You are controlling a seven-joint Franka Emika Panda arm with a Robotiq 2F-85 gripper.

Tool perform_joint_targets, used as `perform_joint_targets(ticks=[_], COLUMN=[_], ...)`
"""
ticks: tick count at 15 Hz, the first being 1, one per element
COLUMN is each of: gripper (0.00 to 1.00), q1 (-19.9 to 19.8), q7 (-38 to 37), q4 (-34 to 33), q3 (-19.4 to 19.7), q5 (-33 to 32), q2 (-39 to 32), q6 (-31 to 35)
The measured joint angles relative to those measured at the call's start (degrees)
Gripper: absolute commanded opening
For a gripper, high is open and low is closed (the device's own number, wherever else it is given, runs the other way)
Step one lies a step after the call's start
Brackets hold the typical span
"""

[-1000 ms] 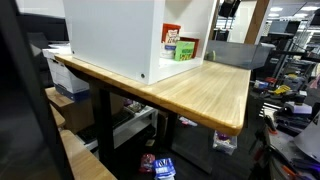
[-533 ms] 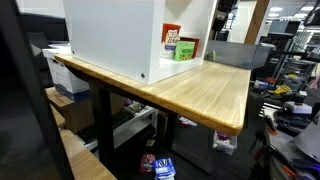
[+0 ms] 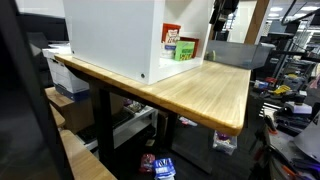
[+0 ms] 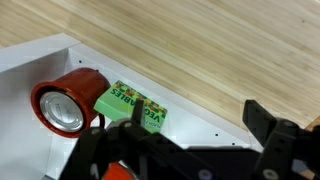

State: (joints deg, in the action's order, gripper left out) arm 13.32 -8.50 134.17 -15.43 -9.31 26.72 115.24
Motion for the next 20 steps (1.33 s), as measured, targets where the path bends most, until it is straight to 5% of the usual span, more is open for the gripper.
perform_joint_targets(ticks=[8,20], gripper=[1.0,1.0], q1=[0.12,1.35], q7=[0.79,25.01], q4=[0.0,5.42], q3=[-0.15,3.54], q5=[-1.12,-8.38], q2=[0.0,-0.38], q6=[0.05,15.26])
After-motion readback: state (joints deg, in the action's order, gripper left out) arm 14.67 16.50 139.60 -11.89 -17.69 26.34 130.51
